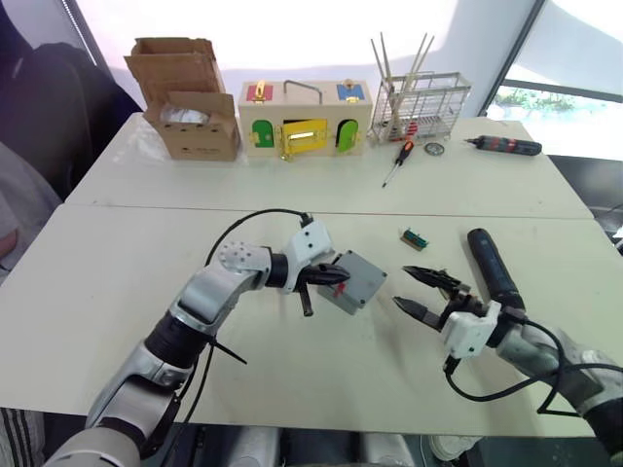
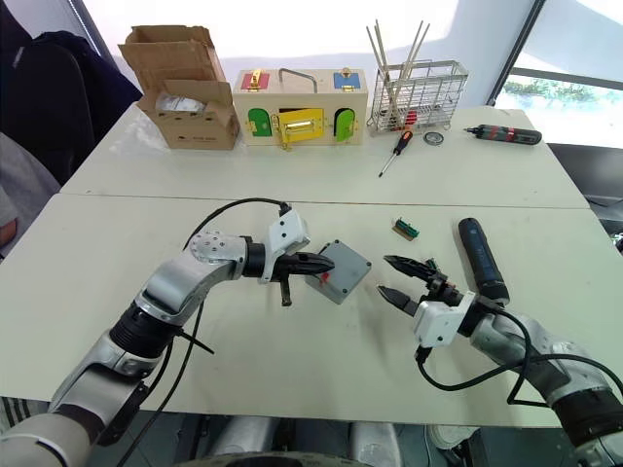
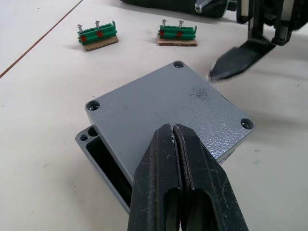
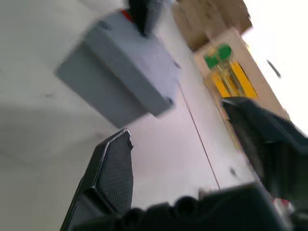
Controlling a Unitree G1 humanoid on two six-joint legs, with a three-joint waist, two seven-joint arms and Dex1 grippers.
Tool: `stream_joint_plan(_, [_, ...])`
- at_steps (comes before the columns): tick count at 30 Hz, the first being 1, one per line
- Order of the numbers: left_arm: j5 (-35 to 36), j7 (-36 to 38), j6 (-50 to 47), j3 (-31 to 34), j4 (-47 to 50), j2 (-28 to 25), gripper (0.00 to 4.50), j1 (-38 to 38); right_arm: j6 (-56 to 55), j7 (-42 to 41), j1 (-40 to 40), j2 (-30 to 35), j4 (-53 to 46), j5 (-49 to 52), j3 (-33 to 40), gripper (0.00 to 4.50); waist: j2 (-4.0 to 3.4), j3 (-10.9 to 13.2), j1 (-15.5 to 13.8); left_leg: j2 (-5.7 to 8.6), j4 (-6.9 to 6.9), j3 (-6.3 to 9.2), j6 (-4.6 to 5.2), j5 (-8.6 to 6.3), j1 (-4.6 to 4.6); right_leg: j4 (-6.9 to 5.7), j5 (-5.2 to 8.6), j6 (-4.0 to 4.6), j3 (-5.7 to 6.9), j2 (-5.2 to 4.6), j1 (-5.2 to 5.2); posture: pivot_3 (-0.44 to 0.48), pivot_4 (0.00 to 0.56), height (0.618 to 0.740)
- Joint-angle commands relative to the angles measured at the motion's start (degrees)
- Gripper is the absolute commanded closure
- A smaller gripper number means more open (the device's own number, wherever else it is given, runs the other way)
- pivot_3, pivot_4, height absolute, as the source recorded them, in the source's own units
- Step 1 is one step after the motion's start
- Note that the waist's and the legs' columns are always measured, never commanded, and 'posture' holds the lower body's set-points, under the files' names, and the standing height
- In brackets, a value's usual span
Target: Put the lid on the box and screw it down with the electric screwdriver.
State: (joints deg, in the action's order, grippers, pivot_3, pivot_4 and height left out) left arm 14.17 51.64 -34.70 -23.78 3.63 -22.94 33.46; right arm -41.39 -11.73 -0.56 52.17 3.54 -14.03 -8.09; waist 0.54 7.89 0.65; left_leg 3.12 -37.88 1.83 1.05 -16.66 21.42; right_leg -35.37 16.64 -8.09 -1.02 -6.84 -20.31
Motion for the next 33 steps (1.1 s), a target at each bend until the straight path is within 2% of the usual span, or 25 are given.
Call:
stream_joint_plan(1, [-3.44,-1.03,-4.56,-3.36,-3.37,-1.27,4.50,-2.25,15.36,-9.10,-1.32,-1.09,-9.89,22.33,3.34,2.78,0.01,0.00,-0.05,-0.01,0.00,0.01,0.00,0.00,0.00,0.02,0.00,0.00,-0.01,-0.01,0.01,0.000,0.150,0.735])
stream_joint_plan(4, [-3.31,-1.15,-4.94,-3.41,-3.37,-1.10,4.50,-1.80,29.54,-14.68,-3.06,-2.44,-16.23,35.88,4.36,4.28,0.02,0.01,-0.15,-0.03,0.00,0.05,0.03,-0.03,0.03,0.09,0.00,0.02,-0.01,-0.06,0.02,0.000,0.150,0.735])
stream_joint_plan(5, [-3.39,-1.16,-4.89,-3.43,-3.60,-1.07,4.50,-1.69,34.08,-16.37,-3.76,-2.66,-17.92,39.41,4.55,4.45,0.02,0.01,-0.22,-0.04,0.00,0.06,0.05,-0.05,0.05,0.10,0.00,0.02,-0.01,-0.12,0.02,0.000,0.150,0.735])
stream_joint_plan(8, [-3.75,-1.36,-4.67,-3.43,-4.11,-1.04,4.50,-1.34,42.72,-19.85,-5.43,-2.83,-21.77,43.66,4.63,4.45,0.02,0.02,-0.32,-0.04,0.00,0.07,0.10,-0.09,0.10,0.16,0.01,0.04,0.01,-0.23,-0.02,0.000,0.150,0.735])
stream_joint_plan(14, [-3.59,-1.66,-5.31,-3.22,-3.41,-0.92,4.50,-1.02,49.89,-22.01,-5.17,-6.30,-23.92,40.73,2.98,4.45,0.01,0.03,-0.59,-0.03,0.02,0.06,0.11,-0.14,0.14,0.21,0.02,0.08,0.03,-0.31,-0.11,0.000,0.150,0.735])
stream_joint_plan(28, [-3.32,-1.17,-5.23,-2.75,-0.90,-1.30,4.50,-0.76,52.89,-24.62,-3.43,-13.48,-24.63,36.58,3.76,4.45,0.00,0.07,-1.37,-0.03,0.03,0.04,0.02,-0.23,0.25,0.25,0.01,0.09,0.02,-0.32,-0.40,0.000,0.150,0.735])
stream_joint_plan(33, [-2.95,-0.41,-4.83,-2.42,0.00,-1.52,4.50,-0.80,53.13,-25.65,-3.70,-13.98,-24.85,35.49,4.01,4.45,-0.01,0.06,-1.38,-0.03,0.01,0.04,0.00,-0.21,0.82,0.21,-0.06,0.12,0.02,-0.30,-0.98,0.000,0.150,0.735])
